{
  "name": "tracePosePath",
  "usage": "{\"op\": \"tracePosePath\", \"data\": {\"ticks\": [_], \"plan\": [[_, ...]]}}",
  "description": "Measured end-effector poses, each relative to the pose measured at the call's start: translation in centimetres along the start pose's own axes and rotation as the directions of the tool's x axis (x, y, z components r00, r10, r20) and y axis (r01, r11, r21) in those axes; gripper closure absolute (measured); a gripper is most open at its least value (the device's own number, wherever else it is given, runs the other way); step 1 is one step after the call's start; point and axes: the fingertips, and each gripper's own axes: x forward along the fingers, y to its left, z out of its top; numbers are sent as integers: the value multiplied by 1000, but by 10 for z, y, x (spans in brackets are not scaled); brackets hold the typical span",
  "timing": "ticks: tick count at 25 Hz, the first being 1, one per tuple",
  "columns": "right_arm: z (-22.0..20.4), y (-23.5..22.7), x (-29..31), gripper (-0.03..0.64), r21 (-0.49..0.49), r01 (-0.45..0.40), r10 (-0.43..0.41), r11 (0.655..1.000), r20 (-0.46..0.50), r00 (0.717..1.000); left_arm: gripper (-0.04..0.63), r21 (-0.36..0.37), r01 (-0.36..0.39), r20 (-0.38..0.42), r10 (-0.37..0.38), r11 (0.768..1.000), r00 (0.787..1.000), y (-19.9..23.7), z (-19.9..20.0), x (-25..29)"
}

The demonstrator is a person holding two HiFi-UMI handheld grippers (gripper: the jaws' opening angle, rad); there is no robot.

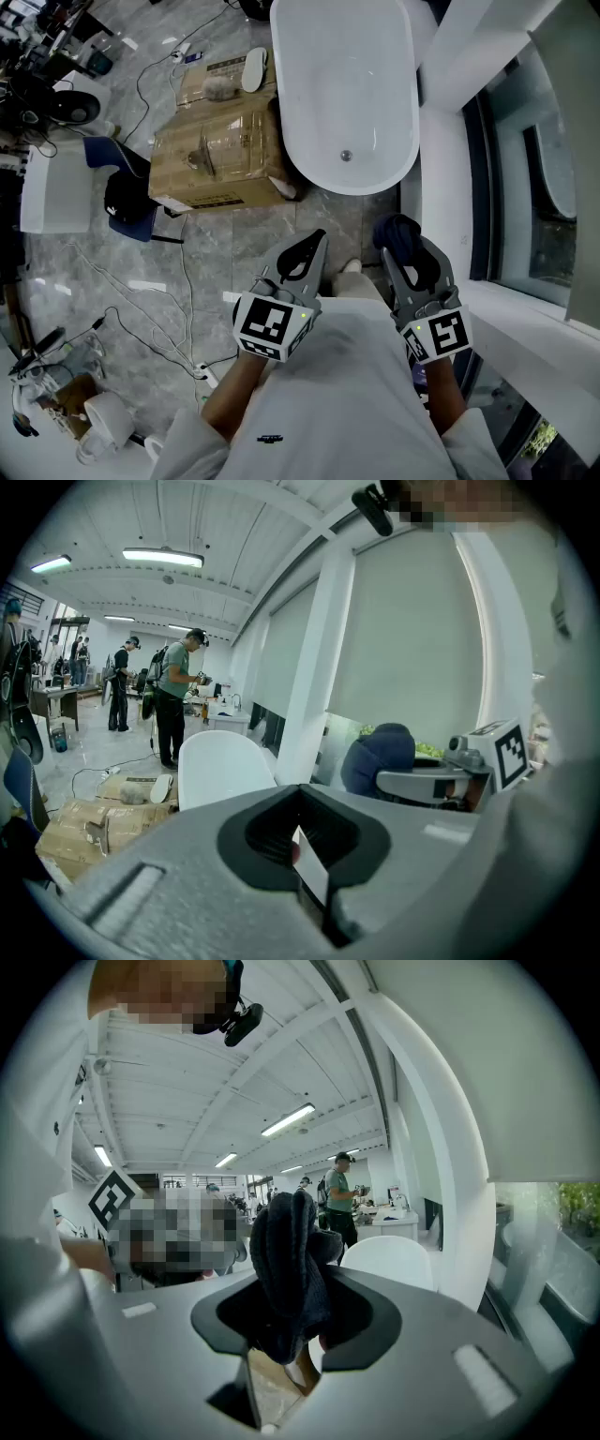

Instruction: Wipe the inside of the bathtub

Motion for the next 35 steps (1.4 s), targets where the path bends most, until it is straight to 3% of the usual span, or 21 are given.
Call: {"op": "tracePosePath", "data": {"ticks": [20,28,35], "plan": [[-6,-32,-5,460,-28,-59,60,998,16,998,595,-30,-77,-12,76,997,997,-21,-11,19],[-15,-64,-22,459,18,-16,16,1000,8,1000,595,-61,-70,-47,67,996,997,-35,-23,35],[-15,-88,-1,460,21,17,-17,1000,-9,1000,595,-55,-36,-47,33,998,998,-18,-13,70]]}}
